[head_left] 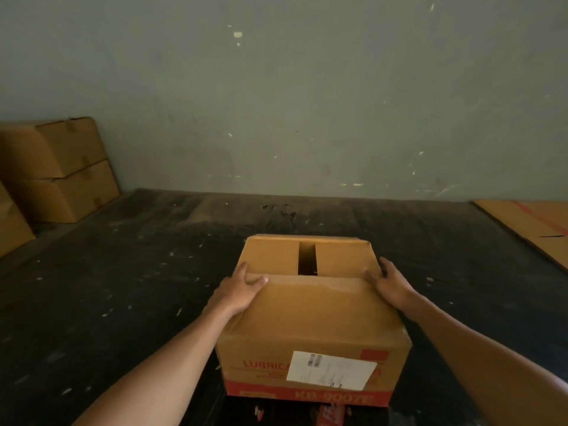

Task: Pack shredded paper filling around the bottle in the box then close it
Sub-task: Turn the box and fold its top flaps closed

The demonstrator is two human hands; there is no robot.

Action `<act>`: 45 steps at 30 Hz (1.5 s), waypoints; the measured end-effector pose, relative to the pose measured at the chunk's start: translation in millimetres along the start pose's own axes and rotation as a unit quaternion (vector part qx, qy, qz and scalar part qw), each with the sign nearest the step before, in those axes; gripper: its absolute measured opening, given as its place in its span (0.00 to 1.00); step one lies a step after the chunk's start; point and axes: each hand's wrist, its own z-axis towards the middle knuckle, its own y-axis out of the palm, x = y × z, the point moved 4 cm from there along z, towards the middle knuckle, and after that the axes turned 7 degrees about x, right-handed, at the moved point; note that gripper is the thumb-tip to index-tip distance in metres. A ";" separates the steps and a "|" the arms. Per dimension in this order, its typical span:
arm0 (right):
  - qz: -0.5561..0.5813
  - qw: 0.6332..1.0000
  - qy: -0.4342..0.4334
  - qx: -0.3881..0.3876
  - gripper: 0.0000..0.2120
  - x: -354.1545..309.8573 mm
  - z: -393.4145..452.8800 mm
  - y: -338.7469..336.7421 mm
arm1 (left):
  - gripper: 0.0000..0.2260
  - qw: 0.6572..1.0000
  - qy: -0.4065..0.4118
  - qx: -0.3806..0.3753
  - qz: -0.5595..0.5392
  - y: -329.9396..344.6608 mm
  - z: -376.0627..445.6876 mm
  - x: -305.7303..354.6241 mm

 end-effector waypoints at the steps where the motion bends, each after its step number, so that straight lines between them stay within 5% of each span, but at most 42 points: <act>1: 0.004 1.000 0.011 0.001 0.33 -7.6 10.2 2.6 | 0.41 1.000 -0.007 0.002 0.004 1.1 3.4 -2.9; 4: 0.008 0.999 0.047 0.017 0.28 -25.1 45.8 12.7 | 0.43 1.000 -0.007 0.017 -0.002 3.6 6.4 -6.4; 14: 0.031 0.988 0.131 0.073 0.42 -30.3 136.3 18.4 | 0.41 1.000 -0.005 0.021 0.003 7.0 7.7 -12.6; 25: 0.278 0.940 -0.058 0.191 0.33 -97.4 71.6 -6.0 | 0.46 0.998 -0.039 0.028 -0.046 4.7 2.3 -8.0; 32: 0.027 0.982 -0.156 0.100 0.13 -33.4 -3.1 -13.0 | 0.50 0.990 -0.037 0.084 -0.103 -4.8 -10.4 -1.4; 38: -0.233 0.960 -0.146 -0.044 0.29 -9.7 -23.2 17.4 | 0.29 0.998 0.030 0.045 0.027 -3.2 -20.2 2.2; 45: -0.383 0.910 -0.156 -0.011 0.38 -5.2 -37.7 38.4 | 0.30 0.991 0.023 0.025 0.129 -0.7 -22.8 8.2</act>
